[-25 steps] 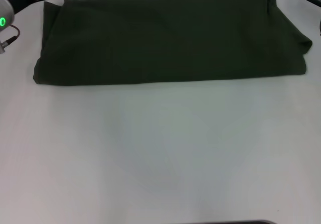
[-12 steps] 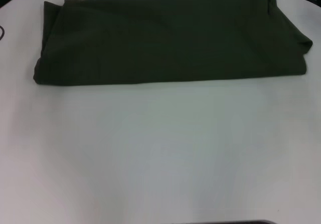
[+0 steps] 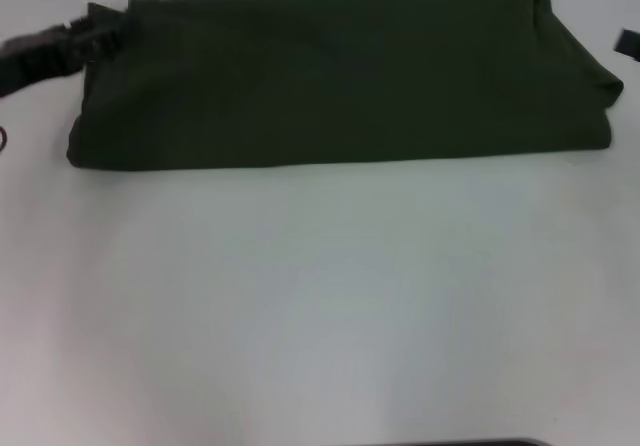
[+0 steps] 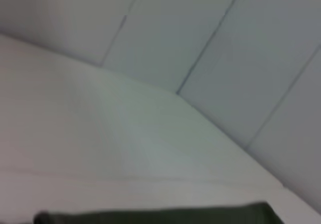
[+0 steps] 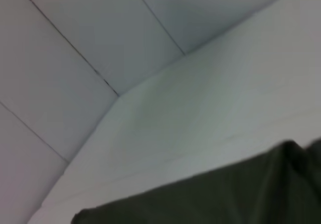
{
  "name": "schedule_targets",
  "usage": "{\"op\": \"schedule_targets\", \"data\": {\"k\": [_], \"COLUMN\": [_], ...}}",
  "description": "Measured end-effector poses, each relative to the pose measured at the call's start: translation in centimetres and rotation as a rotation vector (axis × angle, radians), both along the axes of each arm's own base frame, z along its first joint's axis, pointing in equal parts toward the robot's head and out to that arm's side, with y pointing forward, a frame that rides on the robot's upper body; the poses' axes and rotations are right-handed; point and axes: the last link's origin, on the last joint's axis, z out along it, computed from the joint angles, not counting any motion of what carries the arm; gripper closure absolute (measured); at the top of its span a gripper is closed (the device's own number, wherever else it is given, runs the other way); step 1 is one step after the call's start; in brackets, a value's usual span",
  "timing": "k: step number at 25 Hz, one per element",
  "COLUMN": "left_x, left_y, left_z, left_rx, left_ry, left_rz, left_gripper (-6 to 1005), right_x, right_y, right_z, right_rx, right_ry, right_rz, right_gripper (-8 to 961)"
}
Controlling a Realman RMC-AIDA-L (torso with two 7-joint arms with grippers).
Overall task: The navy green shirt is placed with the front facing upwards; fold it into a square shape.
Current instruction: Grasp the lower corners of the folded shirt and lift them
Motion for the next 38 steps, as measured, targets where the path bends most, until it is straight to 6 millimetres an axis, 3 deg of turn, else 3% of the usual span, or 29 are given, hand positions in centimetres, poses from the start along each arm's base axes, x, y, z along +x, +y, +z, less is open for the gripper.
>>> {"op": "schedule_targets", "data": {"k": [7,11,38], "left_x": [-0.1,0.0,-0.6], "left_y": [-1.5,-1.7,-2.7], "left_z": [-1.0,-1.1,-0.6], "left_rx": [-0.113,-0.125,-0.149], "left_ry": [0.015,0.007,0.032], "left_rz": [-0.013,-0.019,-0.034], "left_gripper": [86,87,88], "right_x": [2.5,3.3,2.4], "right_y": [-2.4,-2.6,0.2], "right_z": [3.6,3.9,-2.2], "right_rx": [-0.063,-0.094,-0.171], "right_ry": [0.021,0.015,-0.007], "right_rz": [-0.16,-0.229,-0.312], "right_gripper": [241,243,250]}}
